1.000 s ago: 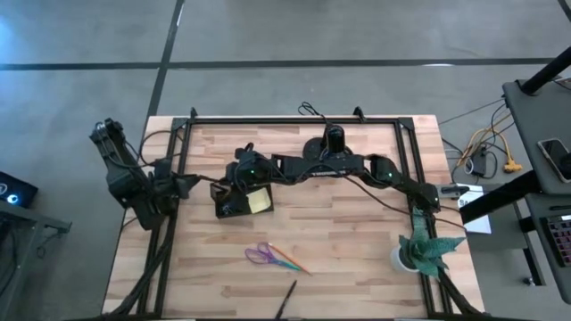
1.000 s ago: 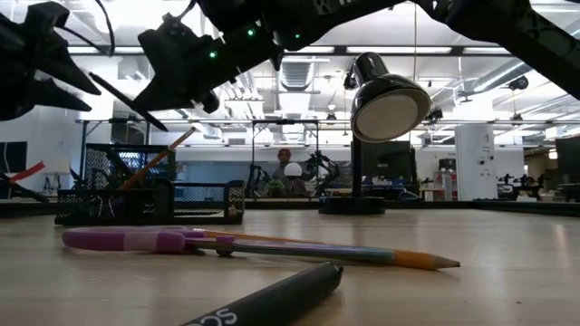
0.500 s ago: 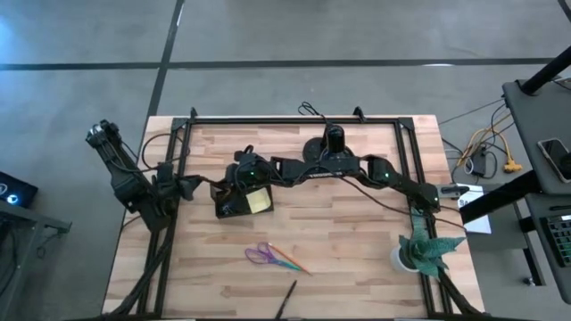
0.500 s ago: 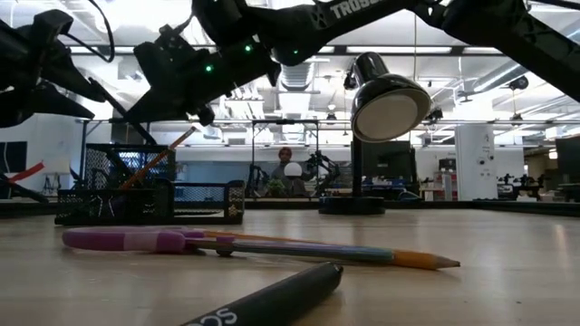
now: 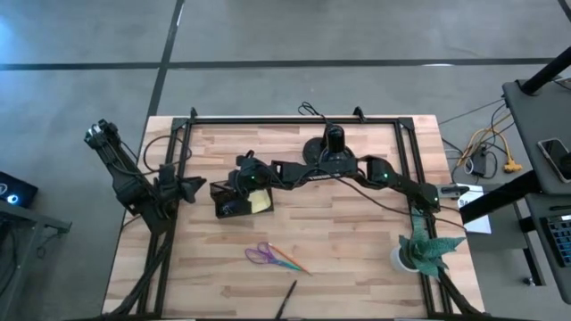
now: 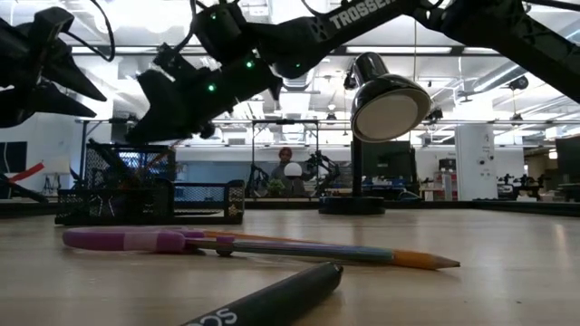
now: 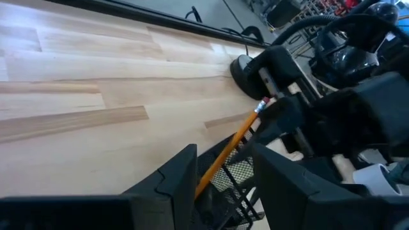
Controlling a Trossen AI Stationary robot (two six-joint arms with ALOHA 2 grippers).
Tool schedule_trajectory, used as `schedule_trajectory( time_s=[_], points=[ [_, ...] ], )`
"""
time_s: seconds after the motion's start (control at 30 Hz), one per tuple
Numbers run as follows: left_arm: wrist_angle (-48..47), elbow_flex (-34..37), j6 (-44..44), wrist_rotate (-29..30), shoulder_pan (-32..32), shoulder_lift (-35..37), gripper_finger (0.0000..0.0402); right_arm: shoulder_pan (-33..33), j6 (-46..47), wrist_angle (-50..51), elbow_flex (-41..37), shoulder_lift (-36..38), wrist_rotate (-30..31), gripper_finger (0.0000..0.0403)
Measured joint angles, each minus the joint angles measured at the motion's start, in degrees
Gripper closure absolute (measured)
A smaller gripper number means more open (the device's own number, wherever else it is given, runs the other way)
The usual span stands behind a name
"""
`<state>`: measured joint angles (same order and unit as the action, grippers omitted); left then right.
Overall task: Pick and place office supplies into organizer
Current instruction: Put the yellow pencil into the black desk organizer
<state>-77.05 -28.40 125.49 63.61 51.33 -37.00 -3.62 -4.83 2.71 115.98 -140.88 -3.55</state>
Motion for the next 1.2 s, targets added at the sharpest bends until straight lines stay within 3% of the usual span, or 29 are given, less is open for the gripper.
schedule_trajectory(
  time_s=[0.2, 0.4, 0.53, 0.67, 0.83, 0.97, 1.1, 1.2],
  points=[
    [2.19, 0.00, 0.02, -0.04, 0.00, -1.23, 0.0269, -0.03, 1.90, 1.61, 0.37, 0.01, 1.96, 0.0296],
    [4.79, -0.47, -2.16, -0.26, 0.03, -1.63, 0.0269, 0.13, 5.63, 17.78, 4.00, 3.00, 4.80, 0.0283],
    [10.09, -3.77, -11.78, -0.96, 0.02, -1.64, 0.0269, 1.32, 4.69, 34.15, 5.89, 6.13, 2.25, 0.0282],
    [19.97, -6.71, -26.65, -1.05, 0.05, -2.83, 0.0269, 4.13, 9.39, 50.64, 5.90, 7.62, -0.01, 0.0277],
    [32.21, -8.65, -40.73, -0.80, 0.04, -5.98, 0.0269, 9.69, 13.47, 61.85, 5.37, 7.88, -0.31, 0.0258],
    [37.22, -9.83, -45.35, -1.32, 0.04, -9.68, 0.0269, 15.18, 15.34, 62.01, 2.90, 7.97, -3.13, 0.0239],
    [40.25, -10.12, -46.33, -5.07, 0.09, -13.79, 0.0269, 18.89, 20.65, 54.90, -0.48, 7.89, -2.65, 0.0225],
    [43.42, -9.95, -46.40, -8.89, 0.11, -17.34, 0.0269, 20.68, 27.04, 50.28, -3.17, 7.87, 2.95, 0.0219]
  ],
)
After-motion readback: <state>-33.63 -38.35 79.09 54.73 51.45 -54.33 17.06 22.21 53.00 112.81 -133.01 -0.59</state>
